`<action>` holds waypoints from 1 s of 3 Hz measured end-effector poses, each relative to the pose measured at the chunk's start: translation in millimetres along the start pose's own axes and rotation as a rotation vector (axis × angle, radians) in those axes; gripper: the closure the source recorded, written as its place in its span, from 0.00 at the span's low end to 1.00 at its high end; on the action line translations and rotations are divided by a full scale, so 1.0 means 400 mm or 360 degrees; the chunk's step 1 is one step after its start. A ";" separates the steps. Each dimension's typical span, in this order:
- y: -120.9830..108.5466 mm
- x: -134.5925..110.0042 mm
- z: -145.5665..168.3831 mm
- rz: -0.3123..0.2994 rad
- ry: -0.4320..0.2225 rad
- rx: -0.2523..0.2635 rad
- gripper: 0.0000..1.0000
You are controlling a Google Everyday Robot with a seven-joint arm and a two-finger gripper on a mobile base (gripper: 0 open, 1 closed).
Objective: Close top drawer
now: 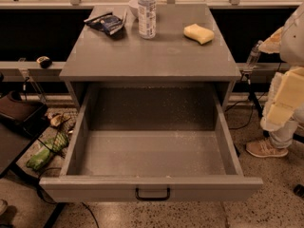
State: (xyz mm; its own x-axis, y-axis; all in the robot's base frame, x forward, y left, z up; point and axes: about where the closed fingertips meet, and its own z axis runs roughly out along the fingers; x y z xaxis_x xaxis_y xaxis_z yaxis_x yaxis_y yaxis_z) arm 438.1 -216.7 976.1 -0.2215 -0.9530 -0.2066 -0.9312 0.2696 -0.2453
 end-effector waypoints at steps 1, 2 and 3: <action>0.004 0.000 0.006 0.0000 0.0000 -0.0002 0.00; 0.063 0.006 0.092 0.0007 -0.0007 -0.0031 0.00; 0.141 0.017 0.195 0.0107 -0.0036 0.0004 0.19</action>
Offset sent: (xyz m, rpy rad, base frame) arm -0.0433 0.0302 -0.1431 0.0309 0.0786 0.0035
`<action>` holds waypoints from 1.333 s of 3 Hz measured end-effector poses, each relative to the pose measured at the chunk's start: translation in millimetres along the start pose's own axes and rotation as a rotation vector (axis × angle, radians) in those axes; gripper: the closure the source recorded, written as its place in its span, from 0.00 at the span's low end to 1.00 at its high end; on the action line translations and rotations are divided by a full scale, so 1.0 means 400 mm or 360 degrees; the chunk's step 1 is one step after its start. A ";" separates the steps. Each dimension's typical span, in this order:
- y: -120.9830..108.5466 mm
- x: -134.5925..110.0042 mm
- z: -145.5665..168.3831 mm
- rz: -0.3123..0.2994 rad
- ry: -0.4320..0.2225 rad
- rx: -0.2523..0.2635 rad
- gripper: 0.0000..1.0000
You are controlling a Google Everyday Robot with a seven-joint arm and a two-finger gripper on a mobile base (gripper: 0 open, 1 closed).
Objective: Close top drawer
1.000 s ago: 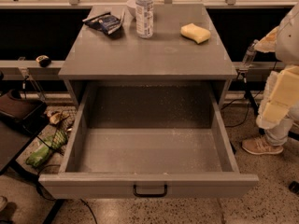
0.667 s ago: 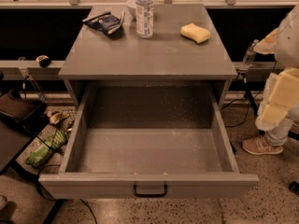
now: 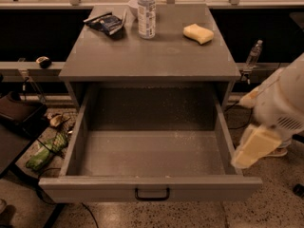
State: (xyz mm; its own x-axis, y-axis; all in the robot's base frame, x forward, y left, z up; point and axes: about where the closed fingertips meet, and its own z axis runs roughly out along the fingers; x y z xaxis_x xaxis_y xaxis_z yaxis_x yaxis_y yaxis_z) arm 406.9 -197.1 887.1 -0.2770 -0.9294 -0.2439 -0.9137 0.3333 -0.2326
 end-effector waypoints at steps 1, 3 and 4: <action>0.071 0.046 0.138 0.0076 0.0062 0.0026 0.43; 0.306 0.238 0.396 0.0187 0.0124 -0.0048 0.89; 0.432 0.323 0.503 0.0227 0.0105 -0.0097 1.00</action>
Offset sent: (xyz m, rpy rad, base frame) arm -0.1458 -0.0378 -0.3000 -0.0582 0.2557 -0.1646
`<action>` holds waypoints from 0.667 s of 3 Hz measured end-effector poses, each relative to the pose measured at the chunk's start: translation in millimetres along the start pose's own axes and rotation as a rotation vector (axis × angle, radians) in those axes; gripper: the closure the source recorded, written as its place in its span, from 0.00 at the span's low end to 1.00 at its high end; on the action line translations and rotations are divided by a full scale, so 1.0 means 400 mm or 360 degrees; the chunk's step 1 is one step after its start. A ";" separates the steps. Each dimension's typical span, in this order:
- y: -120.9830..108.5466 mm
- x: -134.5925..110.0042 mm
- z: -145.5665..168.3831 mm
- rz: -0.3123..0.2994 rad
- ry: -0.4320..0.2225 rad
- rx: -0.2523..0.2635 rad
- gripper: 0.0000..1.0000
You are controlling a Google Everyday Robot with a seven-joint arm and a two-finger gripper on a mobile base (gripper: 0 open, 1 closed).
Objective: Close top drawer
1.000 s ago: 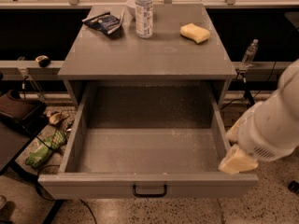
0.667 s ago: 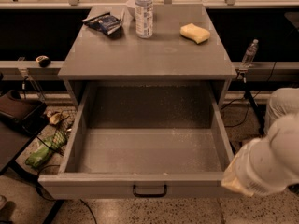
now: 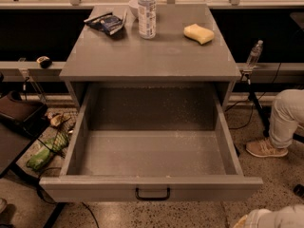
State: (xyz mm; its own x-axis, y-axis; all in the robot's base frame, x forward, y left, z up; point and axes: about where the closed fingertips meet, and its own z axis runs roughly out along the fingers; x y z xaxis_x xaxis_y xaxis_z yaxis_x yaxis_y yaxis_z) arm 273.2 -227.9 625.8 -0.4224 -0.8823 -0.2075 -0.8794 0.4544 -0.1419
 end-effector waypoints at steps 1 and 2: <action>-0.007 -0.001 0.087 -0.0027 -0.0087 0.0040 1.00; -0.063 -0.069 0.119 -0.0116 -0.0197 0.0128 1.00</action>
Offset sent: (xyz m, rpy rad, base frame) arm 0.0859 0.0377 -0.0425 0.0963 -0.2426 0.1310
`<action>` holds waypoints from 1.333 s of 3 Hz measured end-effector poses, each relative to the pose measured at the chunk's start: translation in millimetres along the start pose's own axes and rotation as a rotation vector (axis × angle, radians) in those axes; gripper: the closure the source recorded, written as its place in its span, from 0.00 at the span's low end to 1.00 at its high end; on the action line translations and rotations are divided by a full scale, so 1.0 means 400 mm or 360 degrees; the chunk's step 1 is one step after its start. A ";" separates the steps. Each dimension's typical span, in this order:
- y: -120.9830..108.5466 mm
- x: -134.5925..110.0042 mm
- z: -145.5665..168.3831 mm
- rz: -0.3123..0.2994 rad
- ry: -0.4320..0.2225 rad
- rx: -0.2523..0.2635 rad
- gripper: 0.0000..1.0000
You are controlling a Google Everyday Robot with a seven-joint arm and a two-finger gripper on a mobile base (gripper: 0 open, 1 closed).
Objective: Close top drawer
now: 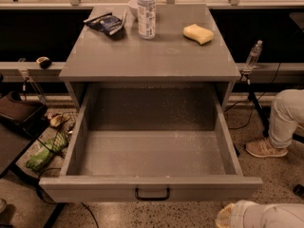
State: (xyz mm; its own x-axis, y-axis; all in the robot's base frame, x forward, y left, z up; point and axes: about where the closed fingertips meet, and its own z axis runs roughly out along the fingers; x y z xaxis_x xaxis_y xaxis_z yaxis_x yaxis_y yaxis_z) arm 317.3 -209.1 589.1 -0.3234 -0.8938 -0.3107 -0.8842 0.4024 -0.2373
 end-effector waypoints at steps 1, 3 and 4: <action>-0.041 -0.070 0.024 -0.0106 -0.0070 0.0029 1.00; -0.048 -0.150 0.053 -0.0247 -0.0104 -0.0012 1.00; -0.063 -0.161 0.066 -0.0247 -0.0136 0.0008 1.00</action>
Offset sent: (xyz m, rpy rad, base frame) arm 0.0619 0.0816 -0.0009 0.0113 -0.0451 0.2562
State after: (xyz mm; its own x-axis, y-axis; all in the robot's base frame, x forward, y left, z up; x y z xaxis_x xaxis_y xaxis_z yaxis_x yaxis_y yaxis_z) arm 369.4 -156.7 590.7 -0.1534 -0.9252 -0.3470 -0.9195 0.2622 -0.2928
